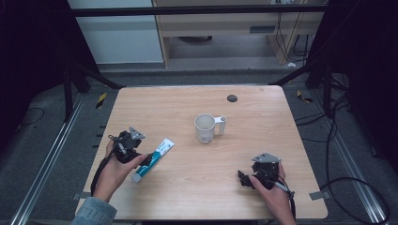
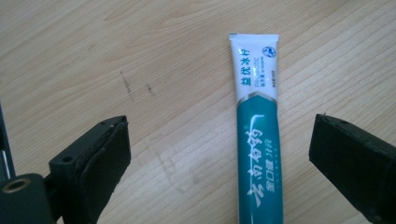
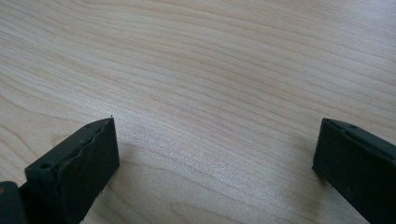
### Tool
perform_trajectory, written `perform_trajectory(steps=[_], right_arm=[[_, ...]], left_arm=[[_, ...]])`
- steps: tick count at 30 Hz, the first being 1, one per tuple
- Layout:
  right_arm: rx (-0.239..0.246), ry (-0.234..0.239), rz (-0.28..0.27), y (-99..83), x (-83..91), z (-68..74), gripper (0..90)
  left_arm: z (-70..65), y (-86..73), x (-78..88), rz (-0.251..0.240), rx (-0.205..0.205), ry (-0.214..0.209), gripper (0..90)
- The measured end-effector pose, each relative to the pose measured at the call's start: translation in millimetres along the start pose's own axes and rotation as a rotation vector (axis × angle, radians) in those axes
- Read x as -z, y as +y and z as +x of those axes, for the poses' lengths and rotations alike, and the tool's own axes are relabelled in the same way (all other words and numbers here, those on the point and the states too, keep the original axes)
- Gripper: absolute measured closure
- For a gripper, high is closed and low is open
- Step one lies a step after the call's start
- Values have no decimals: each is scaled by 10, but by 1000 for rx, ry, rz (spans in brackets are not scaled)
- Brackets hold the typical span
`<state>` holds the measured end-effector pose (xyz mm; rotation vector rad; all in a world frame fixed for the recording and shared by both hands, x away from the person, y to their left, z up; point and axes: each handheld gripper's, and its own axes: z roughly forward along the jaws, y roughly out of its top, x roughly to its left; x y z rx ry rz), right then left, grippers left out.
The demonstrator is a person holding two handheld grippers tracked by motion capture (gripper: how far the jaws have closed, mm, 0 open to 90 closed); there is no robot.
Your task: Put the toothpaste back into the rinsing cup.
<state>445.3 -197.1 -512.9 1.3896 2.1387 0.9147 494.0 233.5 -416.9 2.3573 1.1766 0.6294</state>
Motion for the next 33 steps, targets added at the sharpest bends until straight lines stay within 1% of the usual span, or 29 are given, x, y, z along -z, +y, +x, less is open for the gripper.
perform_trajectory(steps=[1,2,5,7,10,12,17,18,19,20,21,23,24,26,27,28,30,33], right_arm=[[0,0,0,0,0,0,4],[0,0,0,0,0,0,4],[0,0,0,0,0,0,4],[0,0,0,0,0,0,4],[0,0,0,0,0,0,4],[0,0,0,0,0,0,4],[0,0,0,0,0,0,4],[0,0,0,0,0,0,4],[2,0,-1,0,0,-1,4],[0,0,0,0,0,0,4],[0,0,0,0,0,0,5],[0,0,-1,0,0,0,5],[-1,0,0,0,0,0,5],[0,-1,-1,-1,-1,-1,6],[0,-2,-1,-1,-1,-1,7],[-1,-1,-2,-1,0,0,7],[-2,0,-2,-1,2,0,7],[-2,-1,-2,-1,2,0,8]], left_arm=[[0,0,0,0,0,0,50],[-18,27,-22,17,-18,-1,50],[-49,69,-63,34,-30,-3,59],[-71,87,-88,47,-39,-11,59],[-109,106,-132,67,-48,-33,89],[-122,124,-163,80,-55,-25,98],[-121,166,-246,108,-50,-37,150],[-123,172,-260,109,-45,-46,206],[-122,178,-271,110,-42,-54,233],[-121,187,-288,111,-35,-68,242],[-121,196,-304,118,-40,-76,267],[-121,218,-335,124,-39,-80,328],[-121,227,-351,126,-36,-79,328],[-126,245,-388,132,-23,-97,354],[-129,250,-398,131,-20,-101,406],[-127,259,-410,134,-21,-106,422],[-128,274,-427,127,-2,-114,433],[-130,287,-451,129,10,-131,458]])
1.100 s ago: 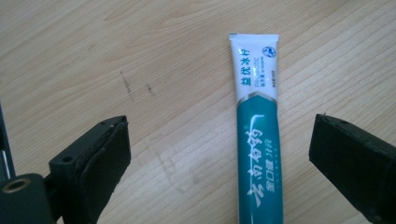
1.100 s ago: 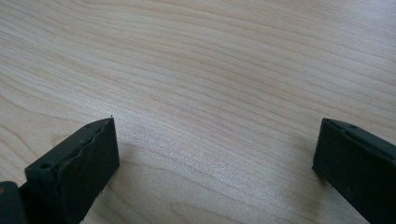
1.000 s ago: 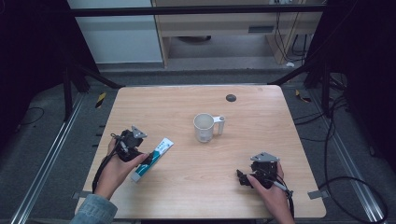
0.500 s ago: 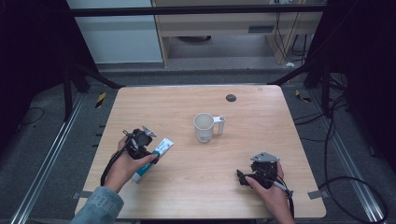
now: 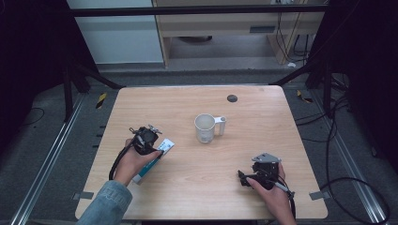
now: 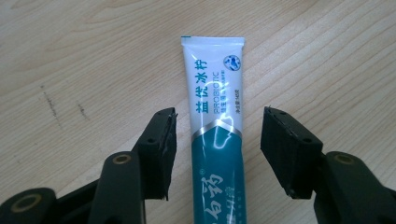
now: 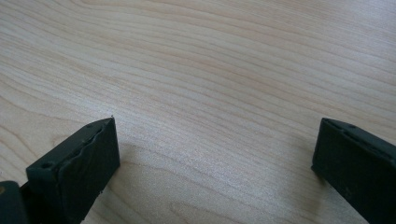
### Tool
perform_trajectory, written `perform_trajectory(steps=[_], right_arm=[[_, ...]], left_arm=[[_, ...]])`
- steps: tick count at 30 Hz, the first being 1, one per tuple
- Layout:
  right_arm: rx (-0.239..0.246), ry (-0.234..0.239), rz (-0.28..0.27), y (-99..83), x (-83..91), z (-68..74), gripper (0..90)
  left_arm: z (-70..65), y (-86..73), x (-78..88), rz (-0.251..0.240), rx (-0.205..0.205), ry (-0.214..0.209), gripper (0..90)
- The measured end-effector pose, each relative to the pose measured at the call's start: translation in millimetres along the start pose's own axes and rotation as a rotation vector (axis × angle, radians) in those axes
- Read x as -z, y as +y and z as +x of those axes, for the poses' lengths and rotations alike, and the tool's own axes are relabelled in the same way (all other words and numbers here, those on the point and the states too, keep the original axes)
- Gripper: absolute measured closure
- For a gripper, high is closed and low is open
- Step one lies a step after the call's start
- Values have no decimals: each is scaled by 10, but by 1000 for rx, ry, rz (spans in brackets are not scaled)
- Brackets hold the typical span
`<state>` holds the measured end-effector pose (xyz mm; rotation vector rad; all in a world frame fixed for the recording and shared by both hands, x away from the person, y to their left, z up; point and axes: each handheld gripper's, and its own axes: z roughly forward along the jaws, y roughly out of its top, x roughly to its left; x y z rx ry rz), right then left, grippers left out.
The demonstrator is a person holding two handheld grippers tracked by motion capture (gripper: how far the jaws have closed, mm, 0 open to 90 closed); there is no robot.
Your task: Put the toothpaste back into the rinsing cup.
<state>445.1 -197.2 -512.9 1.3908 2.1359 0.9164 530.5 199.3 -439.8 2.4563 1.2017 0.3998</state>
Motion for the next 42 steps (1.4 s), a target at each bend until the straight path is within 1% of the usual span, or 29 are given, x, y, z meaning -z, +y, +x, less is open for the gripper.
perform_trajectory(steps=[3,7,9,11,12,15,19,24,28,30,31,32,42], right_arm=[[-2,0,1,-1,2,1,8],[-2,-1,0,-2,2,1,9],[-3,0,0,-2,3,0,9],[-3,0,0,-2,3,1,9],[-3,0,0,-2,3,0,9],[-2,0,0,-2,3,0,9],[-3,0,0,-2,3,1,9],[-3,0,0,-2,3,1,9],[-3,0,0,-2,3,1,9],[-3,0,0,-2,3,1,9],[-3,-1,0,-2,3,1,9],[-3,-1,0,-2,3,1,9],[-3,-1,0,-2,3,1,9]], left_arm=[[-2,10,-32,16,-9,0,495],[35,22,-93,27,13,-8,492],[27,26,-123,29,19,-17,488],[17,30,-143,30,20,-16,489],[17,31,-156,38,18,-17,492],[25,29,-189,42,38,-14,493],[45,23,-211,50,44,-9,511],[64,4,-224,41,59,-21,522],[44,-5,-235,32,58,-20,539],[47,-12,-247,40,53,-24,545],[44,-17,-259,38,56,-25,548],[48,-21,-264,44,54,-25,547],[47,-31,-282,38,56,-25,549]])
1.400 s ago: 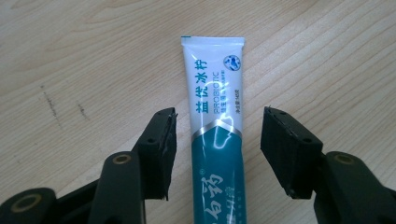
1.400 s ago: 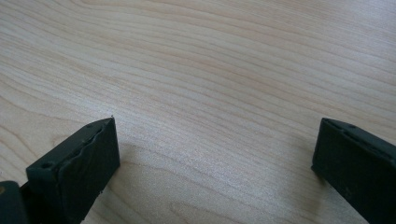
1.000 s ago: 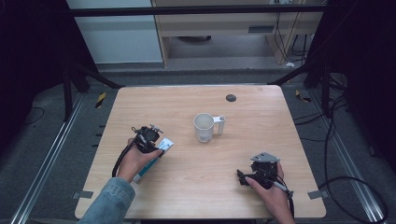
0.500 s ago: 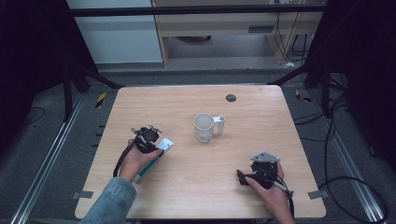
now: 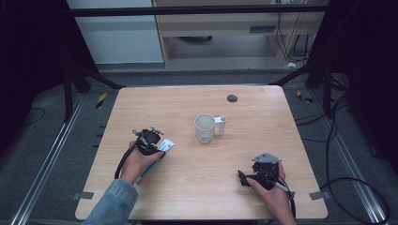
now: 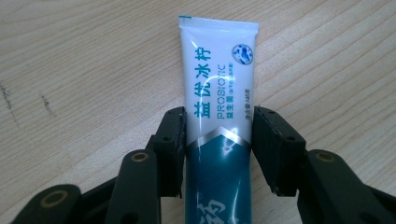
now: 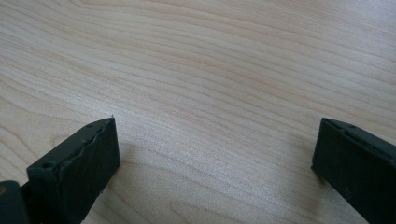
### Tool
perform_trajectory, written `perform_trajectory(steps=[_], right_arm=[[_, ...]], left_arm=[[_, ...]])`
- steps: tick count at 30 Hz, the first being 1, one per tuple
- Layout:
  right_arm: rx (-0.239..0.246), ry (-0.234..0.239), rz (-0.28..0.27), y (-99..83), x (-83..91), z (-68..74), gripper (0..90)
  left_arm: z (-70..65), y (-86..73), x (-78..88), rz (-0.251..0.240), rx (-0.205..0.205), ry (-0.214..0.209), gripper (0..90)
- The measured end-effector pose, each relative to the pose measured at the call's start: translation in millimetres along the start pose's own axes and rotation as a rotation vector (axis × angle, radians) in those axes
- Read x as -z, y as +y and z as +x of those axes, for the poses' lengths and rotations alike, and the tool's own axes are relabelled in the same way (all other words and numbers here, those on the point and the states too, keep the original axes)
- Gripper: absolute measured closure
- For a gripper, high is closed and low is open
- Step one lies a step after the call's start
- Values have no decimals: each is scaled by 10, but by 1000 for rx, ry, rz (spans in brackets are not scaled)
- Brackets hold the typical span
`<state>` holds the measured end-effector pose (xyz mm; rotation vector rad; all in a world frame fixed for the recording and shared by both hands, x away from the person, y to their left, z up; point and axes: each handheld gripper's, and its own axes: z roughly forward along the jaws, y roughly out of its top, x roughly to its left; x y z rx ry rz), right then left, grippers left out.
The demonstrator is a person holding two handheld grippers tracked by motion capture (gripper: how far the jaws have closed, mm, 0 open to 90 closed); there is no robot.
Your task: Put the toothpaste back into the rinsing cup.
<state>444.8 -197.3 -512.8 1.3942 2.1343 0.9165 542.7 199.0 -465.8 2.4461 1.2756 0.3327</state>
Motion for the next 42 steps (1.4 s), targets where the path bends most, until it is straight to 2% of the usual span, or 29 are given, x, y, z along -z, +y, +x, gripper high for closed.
perform_trajectory(steps=[10,16,19,21,24,27,30,33,42], right_arm=[[0,0,0,0,0,0,9],[2,-2,-1,0,0,0,9],[2,-2,-1,0,0,0,9],[2,-2,-1,-1,0,0,10],[2,-7,-2,-3,0,2,11],[2,-6,-2,-3,0,2,11],[2,-6,-2,-2,0,2,11],[1,-5,-3,-2,0,2,11],[1,-6,-2,-2,0,2,11]], left_arm=[[6,-2,-29,5,-2,-9,554],[17,-12,-21,0,1,-19,605],[16,-32,-14,-22,1,-22,636],[23,-40,-3,-33,-16,-28,666],[36,-48,31,-53,-10,-45,728],[38,-53,50,-58,-19,-51,761],[31,-49,64,-61,-12,-49,775],[24,-58,97,-67,-22,-41,785],[21,-65,291,-156,12,-46,794]])
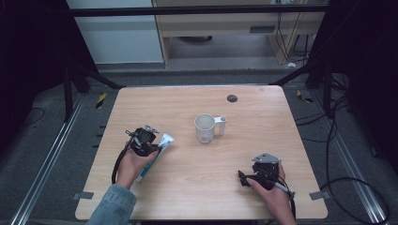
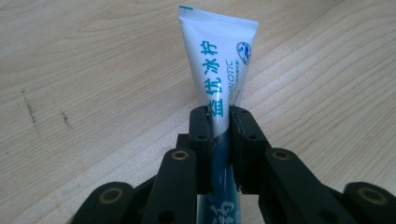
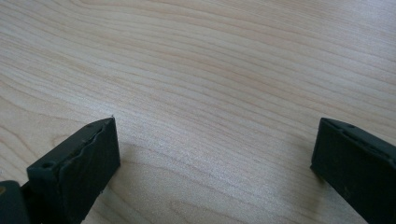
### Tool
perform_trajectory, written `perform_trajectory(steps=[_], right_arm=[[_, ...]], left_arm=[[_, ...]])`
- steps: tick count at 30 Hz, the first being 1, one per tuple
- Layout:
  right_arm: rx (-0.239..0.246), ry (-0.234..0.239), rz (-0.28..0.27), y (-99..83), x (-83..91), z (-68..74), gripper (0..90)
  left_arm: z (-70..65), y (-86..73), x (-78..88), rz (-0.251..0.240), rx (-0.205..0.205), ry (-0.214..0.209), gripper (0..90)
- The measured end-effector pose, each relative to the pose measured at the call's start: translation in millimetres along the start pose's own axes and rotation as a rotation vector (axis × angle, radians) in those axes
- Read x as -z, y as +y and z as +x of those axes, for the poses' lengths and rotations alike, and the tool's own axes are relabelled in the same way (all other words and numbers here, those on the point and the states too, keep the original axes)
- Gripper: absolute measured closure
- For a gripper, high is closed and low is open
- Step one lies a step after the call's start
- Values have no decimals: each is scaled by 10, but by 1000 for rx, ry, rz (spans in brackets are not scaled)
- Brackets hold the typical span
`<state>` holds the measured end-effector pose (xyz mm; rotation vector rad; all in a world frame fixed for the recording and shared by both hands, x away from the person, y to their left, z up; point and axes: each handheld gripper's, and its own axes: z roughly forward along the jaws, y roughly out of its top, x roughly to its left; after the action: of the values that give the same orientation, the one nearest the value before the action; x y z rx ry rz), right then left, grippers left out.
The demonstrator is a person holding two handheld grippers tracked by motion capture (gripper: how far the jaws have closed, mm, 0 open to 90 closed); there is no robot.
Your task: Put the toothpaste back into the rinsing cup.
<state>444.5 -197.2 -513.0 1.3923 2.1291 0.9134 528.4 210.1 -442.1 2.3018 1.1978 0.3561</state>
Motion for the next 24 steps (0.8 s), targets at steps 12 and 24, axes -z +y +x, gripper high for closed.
perform_trajectory(steps=[12,24], right_arm=[[0,-1,0,0,0,0,11],[0,0,0,0,0,0,12]], left_arm=[[-9,90,246,-62,1,1,802],[-30,204,435,-100,-6,9,802]])
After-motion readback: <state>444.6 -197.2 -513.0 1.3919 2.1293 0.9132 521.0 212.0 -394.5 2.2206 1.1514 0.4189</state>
